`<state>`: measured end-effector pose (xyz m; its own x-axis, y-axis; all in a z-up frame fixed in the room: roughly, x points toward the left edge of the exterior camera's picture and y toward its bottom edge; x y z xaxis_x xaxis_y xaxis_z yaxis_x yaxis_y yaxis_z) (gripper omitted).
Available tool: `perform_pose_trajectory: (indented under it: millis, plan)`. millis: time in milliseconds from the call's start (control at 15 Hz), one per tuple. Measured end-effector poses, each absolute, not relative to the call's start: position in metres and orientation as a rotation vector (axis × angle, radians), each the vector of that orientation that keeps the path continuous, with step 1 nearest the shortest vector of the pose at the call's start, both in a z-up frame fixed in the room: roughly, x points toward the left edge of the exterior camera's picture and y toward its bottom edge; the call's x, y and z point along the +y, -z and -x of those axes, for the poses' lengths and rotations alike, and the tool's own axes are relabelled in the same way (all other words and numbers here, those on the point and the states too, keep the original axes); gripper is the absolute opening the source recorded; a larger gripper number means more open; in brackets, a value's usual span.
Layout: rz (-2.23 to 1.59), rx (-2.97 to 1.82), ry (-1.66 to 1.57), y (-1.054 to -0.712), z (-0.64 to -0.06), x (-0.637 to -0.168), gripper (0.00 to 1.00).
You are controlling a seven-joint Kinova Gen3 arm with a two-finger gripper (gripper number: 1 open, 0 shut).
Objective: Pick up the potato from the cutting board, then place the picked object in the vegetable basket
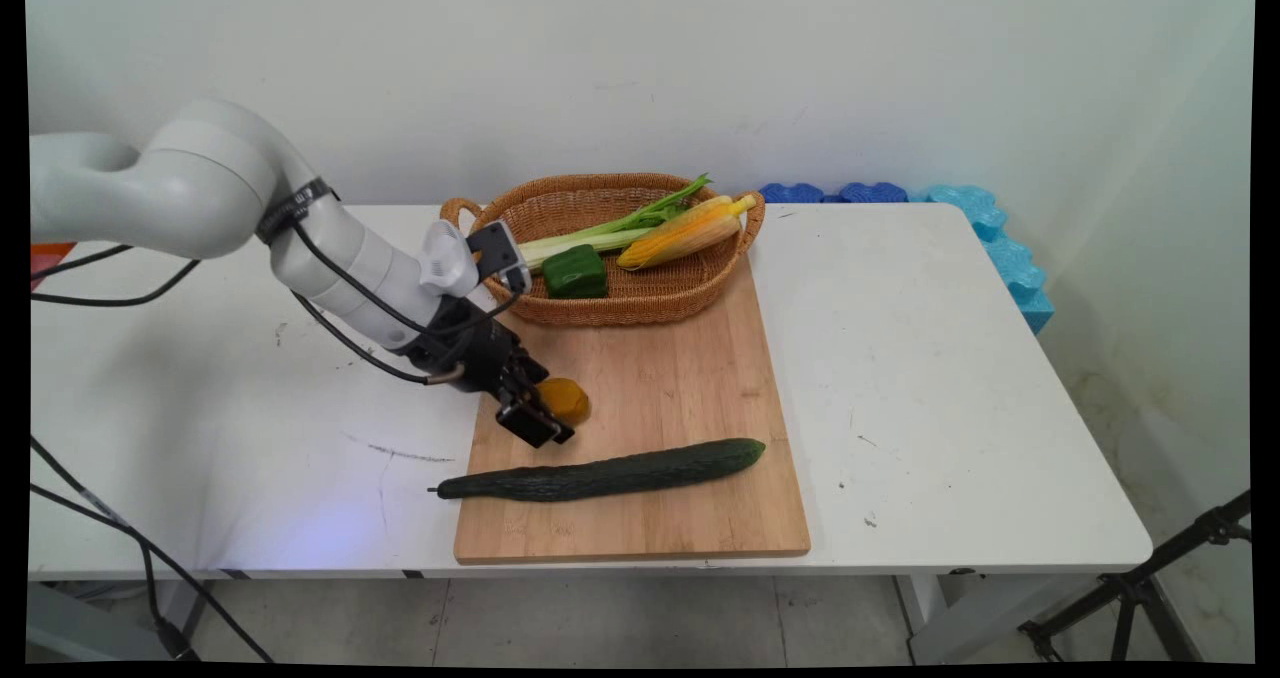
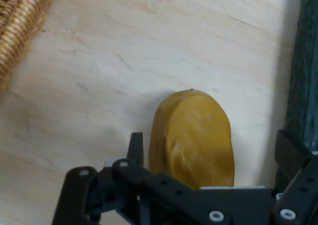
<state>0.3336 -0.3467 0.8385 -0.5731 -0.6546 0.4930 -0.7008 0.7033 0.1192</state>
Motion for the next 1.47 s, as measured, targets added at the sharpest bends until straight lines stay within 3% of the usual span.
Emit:
perform_pose_trajectory:
  millis: [133,200,733,1067,1467]
  plan:
    - [-1.036,-2.405,-0.122,-0.834,-0.331,-0.348,1.00]
    - [-1.036,-2.407,-0.123,-0.833,-0.330,-0.349,0.00]
    - [-0.998,-2.439,-0.149,-0.840,-0.327,-0.350,0.00]
    - [-0.935,-2.453,-0.176,-0.884,-0.323,-0.346,0.00]
    - [-0.905,-2.446,-0.262,-0.963,-0.327,-0.367,0.00]
